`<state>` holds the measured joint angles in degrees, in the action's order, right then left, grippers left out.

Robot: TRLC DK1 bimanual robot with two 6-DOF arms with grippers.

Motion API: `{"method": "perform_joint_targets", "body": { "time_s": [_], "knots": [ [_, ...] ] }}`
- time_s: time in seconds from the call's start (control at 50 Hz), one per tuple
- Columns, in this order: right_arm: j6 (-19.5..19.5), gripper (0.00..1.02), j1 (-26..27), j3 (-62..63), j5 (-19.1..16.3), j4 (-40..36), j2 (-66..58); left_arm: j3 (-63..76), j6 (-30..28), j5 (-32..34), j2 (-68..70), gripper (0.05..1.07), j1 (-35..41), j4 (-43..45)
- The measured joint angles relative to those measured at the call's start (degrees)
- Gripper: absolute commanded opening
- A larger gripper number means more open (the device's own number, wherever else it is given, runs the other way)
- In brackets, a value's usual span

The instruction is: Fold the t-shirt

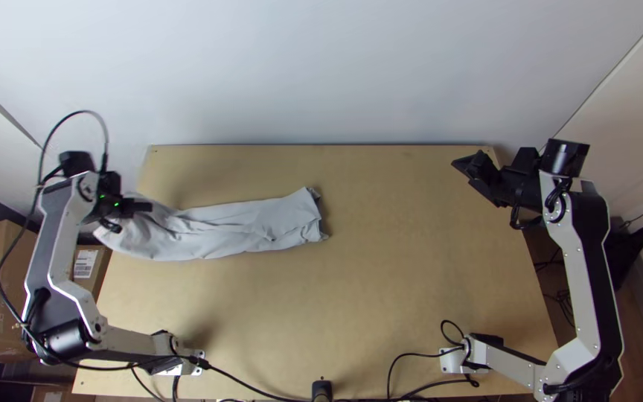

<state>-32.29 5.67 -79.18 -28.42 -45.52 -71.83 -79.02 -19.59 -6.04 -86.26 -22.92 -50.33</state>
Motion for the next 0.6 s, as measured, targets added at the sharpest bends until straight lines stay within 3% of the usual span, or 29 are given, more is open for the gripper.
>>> {"method": "perform_joint_targets", "body": {
  "time_s": [0.24, 0.6],
  "knots": [
    [0.0, 0.99, -0.04, 3.54, 0.2, 0.0, 2.99, -4.59, 0.39, -16.35, 1.88, 0.08, 23.39, -5.2],
    [1.57, 0.99, 1.57, 8.87, 0.37, 0.0, 8.61, -19.61, 9.79, -21.73, -9.51, 0.08, 41.66, -16.31]
  ]
}}
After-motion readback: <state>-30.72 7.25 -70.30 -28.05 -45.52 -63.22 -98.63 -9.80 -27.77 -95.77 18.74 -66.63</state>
